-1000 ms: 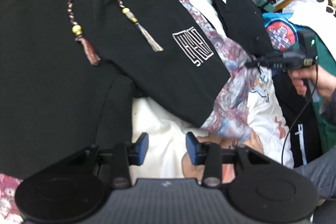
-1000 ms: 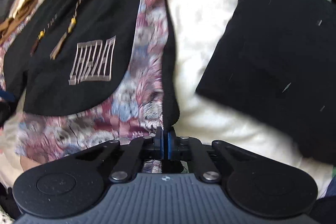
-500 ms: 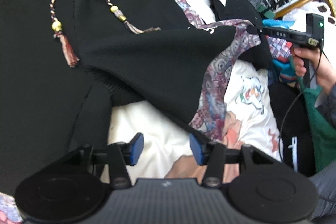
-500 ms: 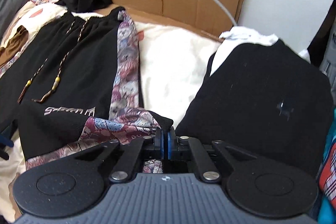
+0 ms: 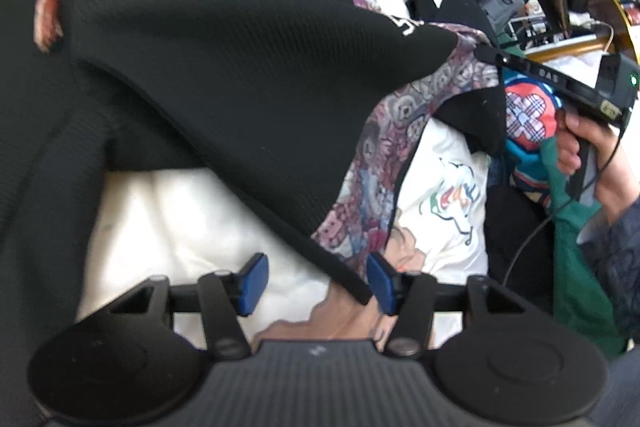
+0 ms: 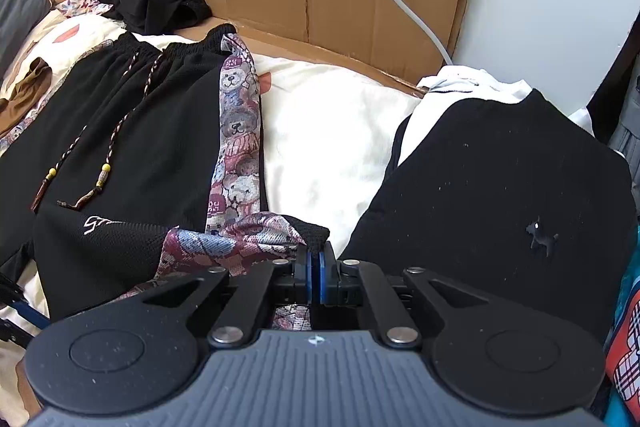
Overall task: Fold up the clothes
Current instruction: 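Grasp the patterned leg hem with the right gripper while the left gripper grasps the other leg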
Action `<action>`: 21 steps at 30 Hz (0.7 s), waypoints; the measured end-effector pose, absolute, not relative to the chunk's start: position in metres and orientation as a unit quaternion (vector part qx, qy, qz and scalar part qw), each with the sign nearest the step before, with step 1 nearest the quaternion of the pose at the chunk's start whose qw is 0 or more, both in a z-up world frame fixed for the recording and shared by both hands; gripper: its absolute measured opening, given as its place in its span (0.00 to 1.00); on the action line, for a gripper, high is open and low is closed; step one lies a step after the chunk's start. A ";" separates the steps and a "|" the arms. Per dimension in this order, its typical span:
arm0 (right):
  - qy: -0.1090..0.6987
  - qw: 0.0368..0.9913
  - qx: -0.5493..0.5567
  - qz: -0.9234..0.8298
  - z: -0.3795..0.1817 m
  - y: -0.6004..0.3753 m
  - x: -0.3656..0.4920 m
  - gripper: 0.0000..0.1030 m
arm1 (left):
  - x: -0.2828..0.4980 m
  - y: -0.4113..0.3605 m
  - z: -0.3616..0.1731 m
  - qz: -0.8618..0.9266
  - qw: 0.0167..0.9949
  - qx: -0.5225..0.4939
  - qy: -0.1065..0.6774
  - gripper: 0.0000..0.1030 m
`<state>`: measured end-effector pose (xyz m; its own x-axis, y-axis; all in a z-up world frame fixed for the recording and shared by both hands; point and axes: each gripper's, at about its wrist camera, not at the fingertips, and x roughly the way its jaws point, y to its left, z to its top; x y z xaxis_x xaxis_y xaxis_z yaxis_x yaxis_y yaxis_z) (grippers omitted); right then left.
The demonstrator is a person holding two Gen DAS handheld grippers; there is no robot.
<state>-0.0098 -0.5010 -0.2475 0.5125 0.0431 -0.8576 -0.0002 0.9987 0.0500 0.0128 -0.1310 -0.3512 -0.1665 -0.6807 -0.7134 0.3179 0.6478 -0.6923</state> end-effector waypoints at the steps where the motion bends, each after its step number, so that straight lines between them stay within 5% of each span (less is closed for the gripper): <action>1: 0.494 0.869 0.023 0.013 -0.248 -0.502 -0.011 0.03 | 0.013 -0.134 -0.353 -0.396 0.627 -0.145 0.655 0.55; 4: 0.499 0.866 0.030 0.014 -0.250 -0.504 -0.013 0.03 | 0.014 -0.143 -0.357 -0.395 0.619 -0.156 0.661 0.51; 7: 0.504 0.863 0.033 0.017 -0.251 -0.505 -0.015 0.03 | 0.015 -0.148 -0.359 -0.400 0.608 -0.169 0.665 0.09; 8: 0.506 0.862 0.034 0.019 -0.252 -0.505 -0.017 0.03 | 0.014 -0.148 -0.359 -0.402 0.605 -0.174 0.665 0.04; 21: 0.557 0.829 0.031 0.048 -0.258 -0.498 -0.039 0.03 | 0.007 -0.122 -0.335 -0.452 0.577 -0.168 0.659 0.03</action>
<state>-0.0393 -0.4984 -0.2581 0.3753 0.1133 -0.9200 -0.0450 0.9936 0.1040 0.0070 -0.1216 -0.3350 -0.2783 -0.7432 -0.6084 0.3004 0.5343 -0.7901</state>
